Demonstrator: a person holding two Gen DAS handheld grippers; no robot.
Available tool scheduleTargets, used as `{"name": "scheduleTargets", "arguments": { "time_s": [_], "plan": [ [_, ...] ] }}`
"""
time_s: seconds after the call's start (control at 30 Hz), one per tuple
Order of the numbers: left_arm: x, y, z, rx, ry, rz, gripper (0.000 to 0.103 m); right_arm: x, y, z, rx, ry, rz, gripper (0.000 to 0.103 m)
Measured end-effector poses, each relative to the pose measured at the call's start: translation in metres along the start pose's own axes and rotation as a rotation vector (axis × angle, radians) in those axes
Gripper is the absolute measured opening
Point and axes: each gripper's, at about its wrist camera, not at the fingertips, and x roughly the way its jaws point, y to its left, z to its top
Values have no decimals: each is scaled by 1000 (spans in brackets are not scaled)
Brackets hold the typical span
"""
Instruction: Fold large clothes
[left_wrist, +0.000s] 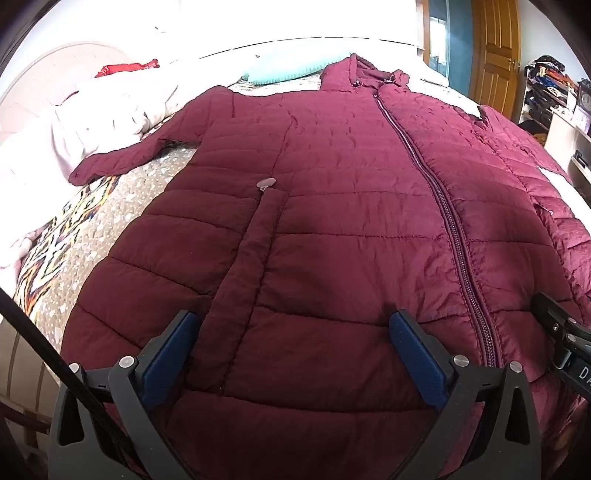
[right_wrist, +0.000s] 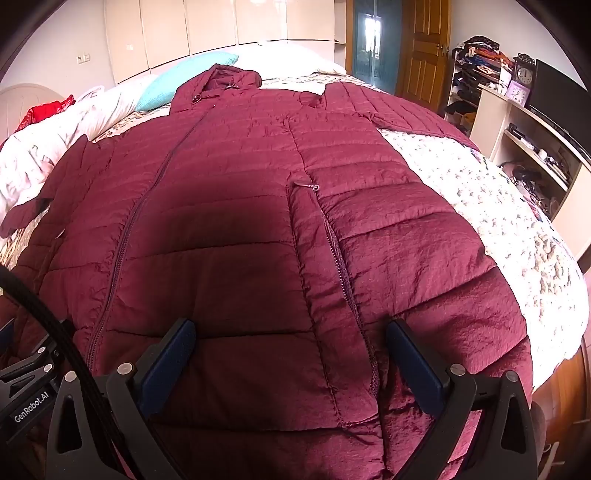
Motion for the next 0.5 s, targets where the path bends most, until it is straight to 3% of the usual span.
{"name": "scheduleTargets", "arguments": {
  "time_s": [0.27,0.5],
  "plan": [
    [-5,1,-3,-3,-12,2,103,-2,-1,-2,9,-36,3,103],
    [-3,3,3,10,21,-15,103,-2,-1,1,9,-11,9,103]
  ]
}}
